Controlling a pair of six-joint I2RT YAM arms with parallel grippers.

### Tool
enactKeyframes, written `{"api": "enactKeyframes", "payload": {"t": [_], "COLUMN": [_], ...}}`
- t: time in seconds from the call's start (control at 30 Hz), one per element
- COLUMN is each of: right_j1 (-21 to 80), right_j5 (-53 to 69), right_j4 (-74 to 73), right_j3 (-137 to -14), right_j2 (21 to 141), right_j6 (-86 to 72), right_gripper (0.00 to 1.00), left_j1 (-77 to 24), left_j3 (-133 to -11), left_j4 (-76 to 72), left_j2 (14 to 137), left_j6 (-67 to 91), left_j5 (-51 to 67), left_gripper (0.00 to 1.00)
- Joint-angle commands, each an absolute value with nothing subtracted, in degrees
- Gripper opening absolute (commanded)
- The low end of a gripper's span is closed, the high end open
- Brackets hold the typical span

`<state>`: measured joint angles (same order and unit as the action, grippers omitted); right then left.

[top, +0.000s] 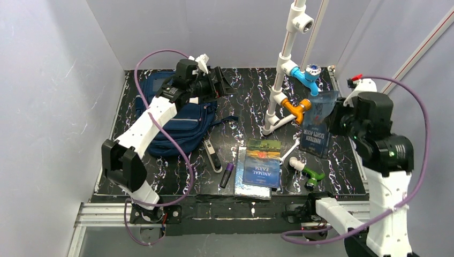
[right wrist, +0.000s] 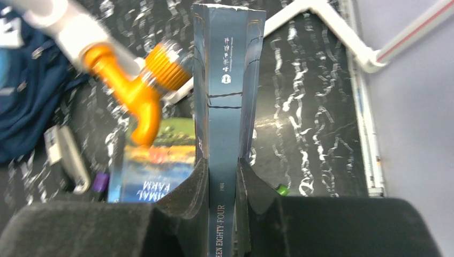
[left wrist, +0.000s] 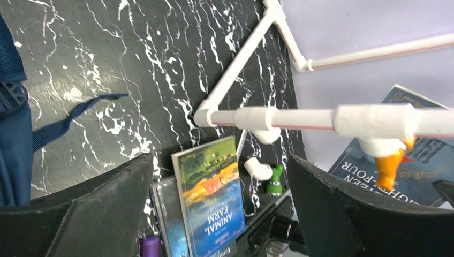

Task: Pack the student bag
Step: Pick up the book from the center of the board.

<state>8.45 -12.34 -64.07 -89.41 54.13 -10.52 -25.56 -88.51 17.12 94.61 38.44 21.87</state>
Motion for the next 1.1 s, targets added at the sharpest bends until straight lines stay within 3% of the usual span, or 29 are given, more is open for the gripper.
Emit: {"api": "enactKeyframes", "payload": {"t": [0.0,0.33,0.53,0.67,0.9,1.07], "right_j1": [8.88,16.55,21.93,25.11,33.31,35.41], "right_j5": [4.13,7.85,24.09,33.89,33.51,37.41], "right_j4": [-64.93,-70.48,-65.19,-59.89,-57.40,-51.81], "right_j3": [-93.03,-90.75,-88.04,-88.19,-89.06,-89.34], "right_j2": [50.12,44.04,43.64,46.53,52.16,56.91], "right_j6": [-6.96,-7.82,-8.61,-9.77,-8.75,-8.61], "right_gripper": [0.01,0.01,0.01,0.01,0.01,0.01], "left_j1": [-25.40,-25.47,-25.62,-25.49,-25.40,-25.48], "left_j3": [-84.88,-72.65,-65.65,-64.76,-64.53,-62.43], "left_j4": [17.52,7.85,0.35,10.32,17.47,24.27], "left_j2": [87.47,77.72,71.12,66.21,60.37,50.66], "left_j6": [38.63,42.64,44.15,37.97,37.15,40.49], "left_j5": [26.04,37.32,41.56,31.31,16.41,-5.02], "left_gripper": [0.93,0.92,0.92,0.92,0.92,0.88]}}
